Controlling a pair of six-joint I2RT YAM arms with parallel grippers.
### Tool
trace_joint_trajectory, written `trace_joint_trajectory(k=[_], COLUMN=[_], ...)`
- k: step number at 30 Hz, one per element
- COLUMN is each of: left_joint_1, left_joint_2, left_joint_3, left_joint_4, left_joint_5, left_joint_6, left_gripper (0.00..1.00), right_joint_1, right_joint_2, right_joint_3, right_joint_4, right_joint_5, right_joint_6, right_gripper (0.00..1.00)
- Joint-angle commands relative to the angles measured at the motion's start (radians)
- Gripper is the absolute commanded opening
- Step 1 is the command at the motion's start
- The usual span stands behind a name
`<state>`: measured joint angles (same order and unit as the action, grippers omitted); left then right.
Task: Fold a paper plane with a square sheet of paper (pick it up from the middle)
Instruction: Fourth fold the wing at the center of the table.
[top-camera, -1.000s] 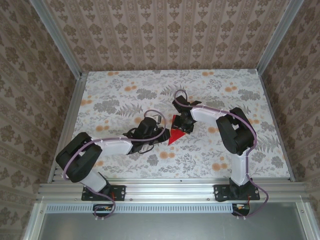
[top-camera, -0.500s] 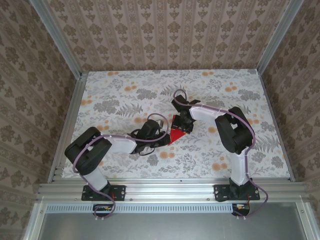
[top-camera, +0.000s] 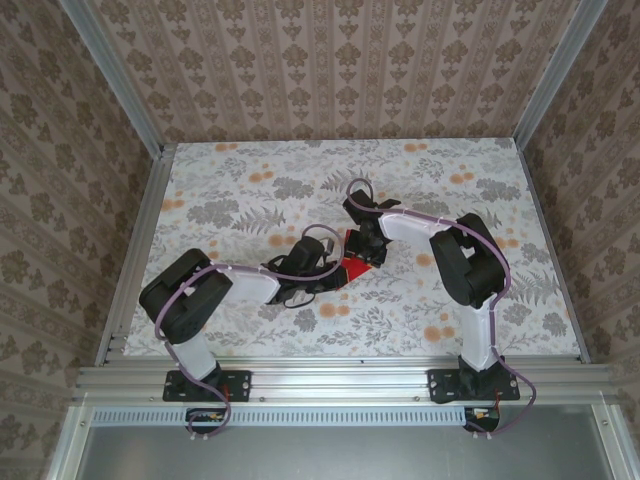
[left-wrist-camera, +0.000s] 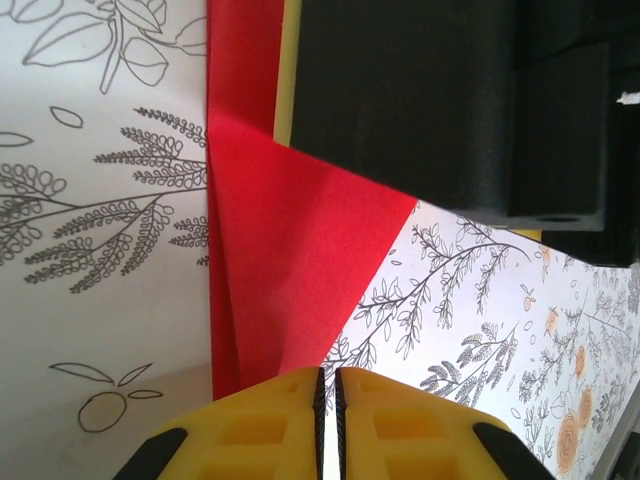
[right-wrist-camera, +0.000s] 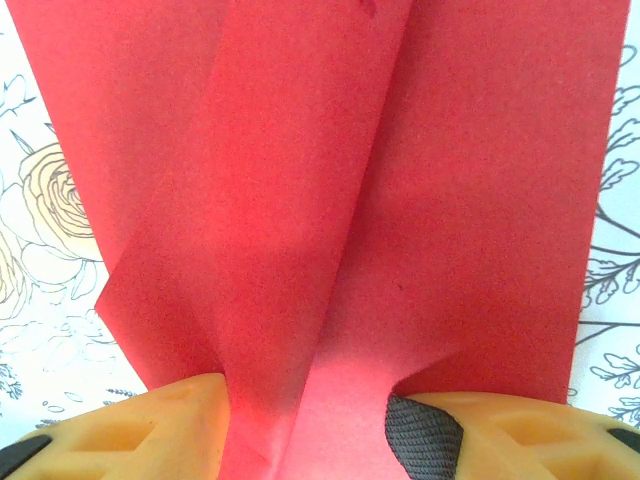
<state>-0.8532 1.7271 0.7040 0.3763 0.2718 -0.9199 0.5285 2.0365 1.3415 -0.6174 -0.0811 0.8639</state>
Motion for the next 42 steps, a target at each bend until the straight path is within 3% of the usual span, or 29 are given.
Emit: trace_joint_trajectory(k=[1,25,33,42], left_joint_1=[-0.012,-0.035,-0.042,-0.042], left_joint_2=[0.014,-0.022,-0.11,-0.094], left_joint_3=[0.011,-0.004,-0.015,0.017], left_joint_4=[-0.059,-0.225,-0.278,-0.162], left_joint_5=[-0.026,-0.166,-0.137,-0.072], left_joint_6=[0.009,0.015,0.056,0.033], left_gripper=[0.14,0.12,0.13,0.12], right_joint_1=[-0.011,-0.013,-0.013,-0.012], right_joint_2=[0.317,0.321,0.321,0.321], right_joint_3=[-0.142,-0.145,-0.146,-0.145], right_joint_4=[-0.031,-0.035,-0.035,-0.036], right_joint_5=[0.155,0.16,0.161,0.161], right_joint_6=[-0.005,-0.002,-0.006,-0.005], right_gripper=[0.56,0.56,0.56,0.56])
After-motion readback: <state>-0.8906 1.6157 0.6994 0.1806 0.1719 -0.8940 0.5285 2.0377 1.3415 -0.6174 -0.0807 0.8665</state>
